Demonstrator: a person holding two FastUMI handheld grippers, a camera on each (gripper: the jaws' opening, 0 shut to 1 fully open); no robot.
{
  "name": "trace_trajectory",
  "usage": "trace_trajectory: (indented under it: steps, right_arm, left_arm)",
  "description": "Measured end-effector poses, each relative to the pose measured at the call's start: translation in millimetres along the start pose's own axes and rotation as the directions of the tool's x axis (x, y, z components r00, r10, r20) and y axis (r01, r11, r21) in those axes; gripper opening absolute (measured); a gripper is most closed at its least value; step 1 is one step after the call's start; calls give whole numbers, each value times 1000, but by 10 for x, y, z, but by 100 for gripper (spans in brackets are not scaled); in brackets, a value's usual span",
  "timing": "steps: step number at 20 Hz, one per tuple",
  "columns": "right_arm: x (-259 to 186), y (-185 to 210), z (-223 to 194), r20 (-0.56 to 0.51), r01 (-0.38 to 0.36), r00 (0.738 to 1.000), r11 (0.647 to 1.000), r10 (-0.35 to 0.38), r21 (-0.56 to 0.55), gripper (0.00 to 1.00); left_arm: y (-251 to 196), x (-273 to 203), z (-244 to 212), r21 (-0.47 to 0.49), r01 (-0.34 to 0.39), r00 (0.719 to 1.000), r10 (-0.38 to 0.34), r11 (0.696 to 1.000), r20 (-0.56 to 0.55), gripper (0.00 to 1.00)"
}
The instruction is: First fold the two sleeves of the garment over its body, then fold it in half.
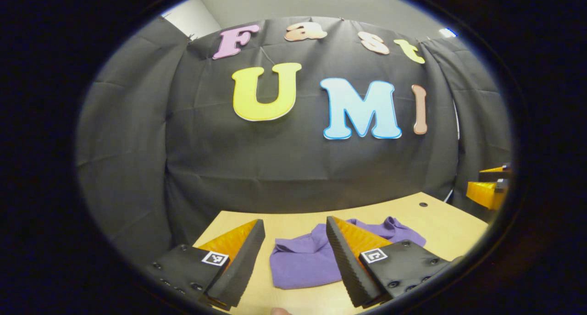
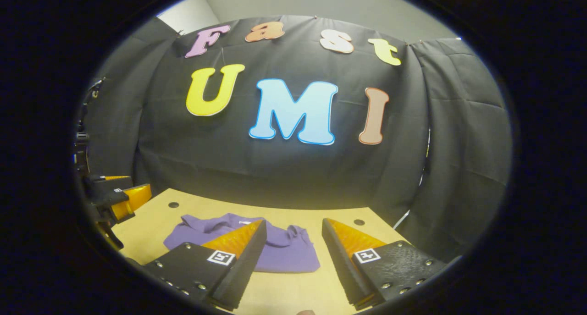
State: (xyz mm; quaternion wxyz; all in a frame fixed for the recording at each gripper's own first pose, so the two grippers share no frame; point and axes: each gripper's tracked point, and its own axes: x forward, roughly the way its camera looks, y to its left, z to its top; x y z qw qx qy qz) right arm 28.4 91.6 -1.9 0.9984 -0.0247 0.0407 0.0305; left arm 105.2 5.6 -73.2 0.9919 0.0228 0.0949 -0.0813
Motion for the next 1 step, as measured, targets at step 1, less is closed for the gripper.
trace_trajectory:
  steps: [1]
  right_arm:
    - [-36, 4, 24, 7, -10, 1000, 1000, 10, 0, 80]
  left_arm:
    - [6, -64, 64, 5, -14, 1000, 14, 1000, 16, 91]
